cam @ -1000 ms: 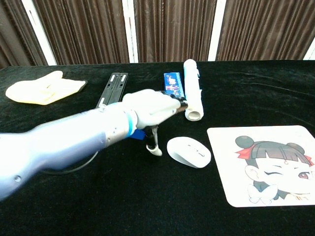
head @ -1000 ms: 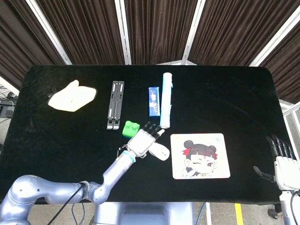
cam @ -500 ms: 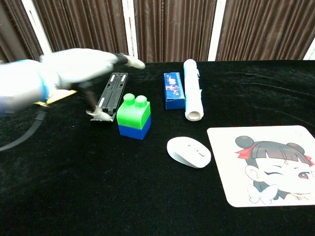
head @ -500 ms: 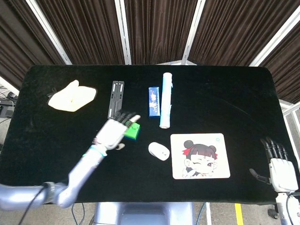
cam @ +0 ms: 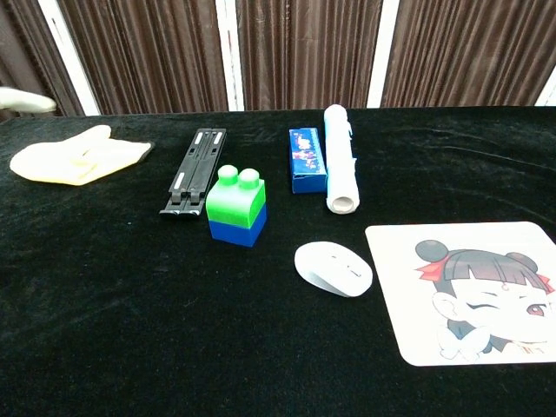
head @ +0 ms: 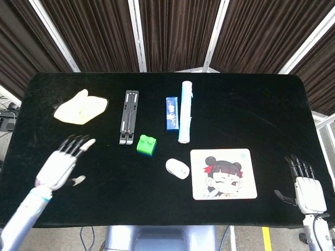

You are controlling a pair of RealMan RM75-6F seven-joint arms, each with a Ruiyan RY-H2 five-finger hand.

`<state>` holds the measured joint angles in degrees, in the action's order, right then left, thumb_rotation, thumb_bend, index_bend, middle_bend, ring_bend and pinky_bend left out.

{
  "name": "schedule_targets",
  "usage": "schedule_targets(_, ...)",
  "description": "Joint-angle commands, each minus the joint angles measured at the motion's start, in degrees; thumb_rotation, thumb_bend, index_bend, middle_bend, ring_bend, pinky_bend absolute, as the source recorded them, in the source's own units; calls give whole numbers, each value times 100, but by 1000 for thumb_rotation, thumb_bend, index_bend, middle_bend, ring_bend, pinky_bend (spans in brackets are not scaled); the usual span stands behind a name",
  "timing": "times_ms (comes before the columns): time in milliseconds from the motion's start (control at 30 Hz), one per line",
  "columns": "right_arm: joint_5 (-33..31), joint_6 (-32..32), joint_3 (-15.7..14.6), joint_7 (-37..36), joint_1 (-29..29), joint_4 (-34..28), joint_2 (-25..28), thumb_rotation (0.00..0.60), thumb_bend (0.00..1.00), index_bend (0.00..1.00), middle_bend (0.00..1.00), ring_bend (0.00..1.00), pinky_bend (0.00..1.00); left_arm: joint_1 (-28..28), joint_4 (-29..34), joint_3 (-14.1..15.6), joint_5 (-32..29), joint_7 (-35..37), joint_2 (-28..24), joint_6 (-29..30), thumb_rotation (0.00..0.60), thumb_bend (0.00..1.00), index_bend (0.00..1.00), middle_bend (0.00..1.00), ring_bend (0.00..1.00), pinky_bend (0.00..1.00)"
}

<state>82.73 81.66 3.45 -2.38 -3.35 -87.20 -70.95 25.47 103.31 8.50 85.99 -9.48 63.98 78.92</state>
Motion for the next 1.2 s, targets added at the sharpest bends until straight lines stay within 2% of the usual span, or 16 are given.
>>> schedule_targets(33,62,56,-16,99,0,-69,-40,600,153,31,0,0,0,-593,-462,456,572,710,-276,641,600,112,0,0,0,0)
schedule_targets(167,149,104,-9,227,-33,-257,-78,600,143,30,0,0,0,-1075,-1047,567,839,1236,-267,1216,600,113,0,0,0,0)
schedule_targets(267,251,70,-26,426,-103,-526,-136,600,136,30,0,0,0,-1308,-1366,523,907,1465,-203,1484,600,113,0,0,0,0)
schedule_targets(367,408,-27,-45,736,-237,-887,-263,600,133,30,0,0,0,-1392,-1508,461,946,1625,-165,1572,600,113,0,0,0,0)
schedule_targets(500,300,-307,93,1492,-510,-1354,-660,600,128,31,0,0,0,-1440,-1601,391,976,1764,-170,1531,600,113,0,0,0,0)
schedule_targets(600,-84,-654,305,2117,-807,-1667,-1125,600,126,30,0,0,0,-1490,-1640,343,1021,1899,-196,1552,600,112,0,0,0,0)
schedule_targets(767,-622,-946,583,2718,-1153,-1782,-1806,600,127,46,0,0,0,-1572,-1694,265,1055,2072,-231,1661,600,112,0,0,0,0)
schedule_targets(800,-917,-1017,711,2930,-1272,-1767,-2070,600,127,52,0,0,0,-1596,-1713,243,1080,2158,-242,1692,600,112,0,0,0,0)
schedule_targets(1000,-1946,-1067,1138,3513,-1655,-1638,-2861,600,126,56,0,0,0,-1667,-1759,187,1239,2354,-288,1763,600,111,0,0,0,0)
schedule_targets(1200,-2621,-1021,1323,3777,-1944,-1346,-3440,600,125,56,0,0,0,-1737,-1829,96,1267,2497,-309,1787,600,111,0,0,0,0)
